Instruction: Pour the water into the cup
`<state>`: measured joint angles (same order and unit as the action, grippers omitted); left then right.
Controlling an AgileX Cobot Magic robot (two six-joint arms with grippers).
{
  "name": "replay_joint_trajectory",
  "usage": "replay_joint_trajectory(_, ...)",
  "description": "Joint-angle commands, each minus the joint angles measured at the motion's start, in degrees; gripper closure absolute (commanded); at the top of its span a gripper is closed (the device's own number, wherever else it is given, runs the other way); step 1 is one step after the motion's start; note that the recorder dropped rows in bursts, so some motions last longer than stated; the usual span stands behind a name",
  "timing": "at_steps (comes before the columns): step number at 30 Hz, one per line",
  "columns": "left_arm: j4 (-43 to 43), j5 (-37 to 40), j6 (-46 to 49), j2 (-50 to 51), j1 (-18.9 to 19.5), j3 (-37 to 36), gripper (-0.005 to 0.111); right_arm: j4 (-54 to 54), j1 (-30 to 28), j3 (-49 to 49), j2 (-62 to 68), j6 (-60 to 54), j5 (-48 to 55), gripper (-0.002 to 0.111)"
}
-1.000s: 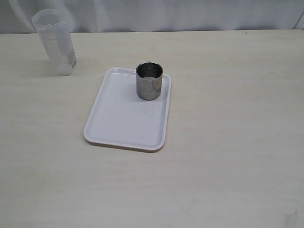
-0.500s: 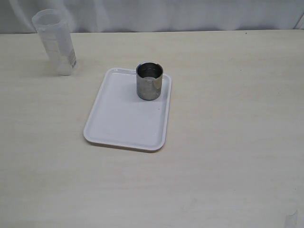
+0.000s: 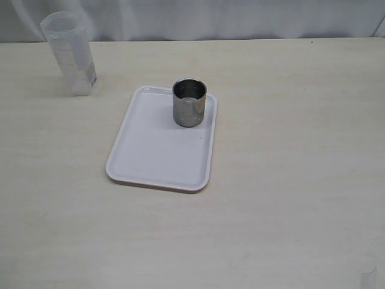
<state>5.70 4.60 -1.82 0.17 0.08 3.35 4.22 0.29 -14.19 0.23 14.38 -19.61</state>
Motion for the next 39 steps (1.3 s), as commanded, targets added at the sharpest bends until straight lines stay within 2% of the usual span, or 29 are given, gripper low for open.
replay_joint_trajectory(1,-0.4,-1.3,0.3,-0.2,0.2,-2.1,0.008,-0.3,-0.1,0.2,-0.2,-0.1,0.5,-0.001)
replay_joint_trajectory(14,-0.4,0.1,0.5,-0.2,0.2,-3.4,0.008,-0.3,-0.1,0.2,-0.2,-0.1,0.5,-0.001)
replay_joint_trajectory(22,-0.4,9.7,1.8,-0.2,0.2,-3.4,0.008,-0.3,-0.1,0.2,-0.2,-0.1,0.5,-0.001)
replay_joint_trajectory(39,-0.4,13.2,1.8,-0.2,0.2,-3.4,0.008,-0.3,-0.1,0.2,-0.2,-0.1,0.5,-0.001)
